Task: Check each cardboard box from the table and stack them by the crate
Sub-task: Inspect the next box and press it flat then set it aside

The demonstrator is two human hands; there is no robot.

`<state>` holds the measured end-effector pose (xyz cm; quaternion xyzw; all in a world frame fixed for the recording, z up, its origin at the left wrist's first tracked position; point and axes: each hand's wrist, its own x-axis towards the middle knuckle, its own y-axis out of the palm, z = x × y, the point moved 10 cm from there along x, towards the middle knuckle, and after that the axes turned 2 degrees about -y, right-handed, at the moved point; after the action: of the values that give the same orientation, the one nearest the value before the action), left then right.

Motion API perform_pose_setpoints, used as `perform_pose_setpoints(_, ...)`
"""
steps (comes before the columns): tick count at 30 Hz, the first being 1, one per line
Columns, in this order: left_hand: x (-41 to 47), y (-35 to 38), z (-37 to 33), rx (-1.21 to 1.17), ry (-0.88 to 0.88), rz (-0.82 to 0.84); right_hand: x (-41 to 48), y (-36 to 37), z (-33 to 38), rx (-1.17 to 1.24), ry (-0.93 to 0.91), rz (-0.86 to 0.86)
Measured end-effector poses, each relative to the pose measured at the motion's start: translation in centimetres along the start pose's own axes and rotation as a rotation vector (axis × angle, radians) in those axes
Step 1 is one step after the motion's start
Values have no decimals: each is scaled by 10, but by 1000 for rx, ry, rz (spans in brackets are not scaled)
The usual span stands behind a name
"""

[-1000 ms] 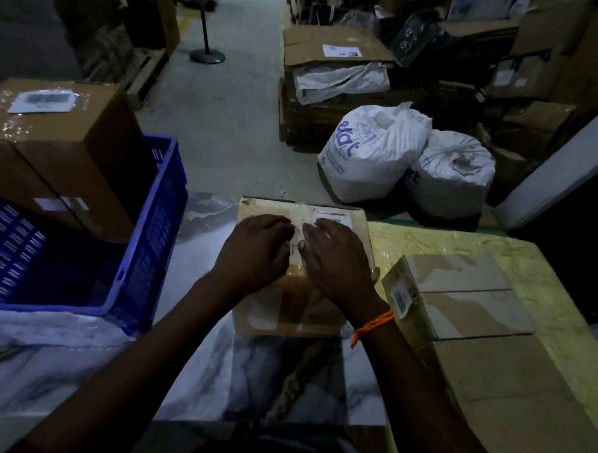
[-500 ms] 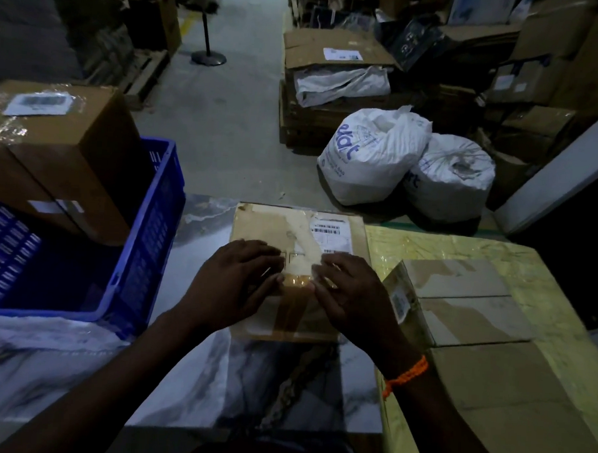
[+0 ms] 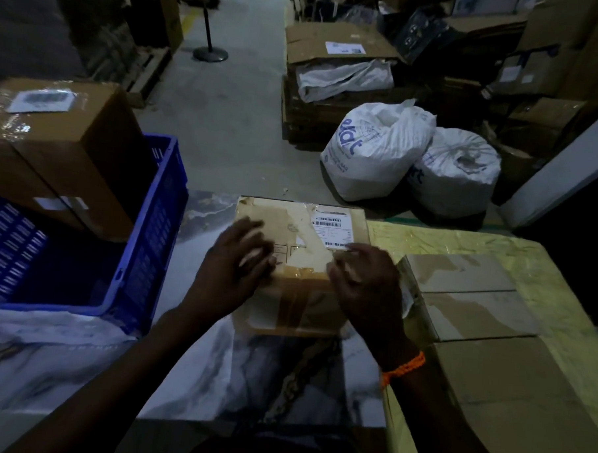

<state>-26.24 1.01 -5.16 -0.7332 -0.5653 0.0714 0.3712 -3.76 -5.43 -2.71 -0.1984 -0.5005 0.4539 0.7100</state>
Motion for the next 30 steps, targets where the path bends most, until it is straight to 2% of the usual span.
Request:
perform_pose_setpoints(2, 7, -8, 32, -47, -252, -63, 12, 0, -30, 68, 302, 68)
perform_pose_setpoints(4, 7, -5, 67, -159, -547, -19, 17, 15, -65, 212, 606, 215)
perform_pose_setpoints(5, 7, 2, 78, -282, -637, 21, 18, 27, -75, 327, 713, 283)
perform_pose_setpoints(7, 11, 14, 80, -458, -668, 82, 19, 48, -84, 539, 831, 375)
perform_pose_setpoints(9, 17, 17, 72, -487, -617, 105, 23, 59, -83, 656, 838, 404)
perform_pose_setpoints(12, 22, 15, 63, -540, -584, 85, 31, 64, -81, 693, 802, 366)
perform_pose_setpoints(15, 29, 6, 57, -559, -523, 10, 40, 57, -81, 671, 766, 257)
perform_pose_setpoints(19, 30, -6, 54, -488, -419, -96, 37, 52, -82, 689, 823, 106)
perform_pose_setpoints(24, -12, 12, 83, -613, -528, -147, 4, 61, -73, 636, 852, 82)
perform_pose_setpoints(27, -44, 26, 102, -484, -570, -111, -32, 78, -72, 591, 811, 123)
perform_pose_setpoints(30, -60, 27, 112, -270, -456, -122, -60, 95, -67, 542, 730, 189)
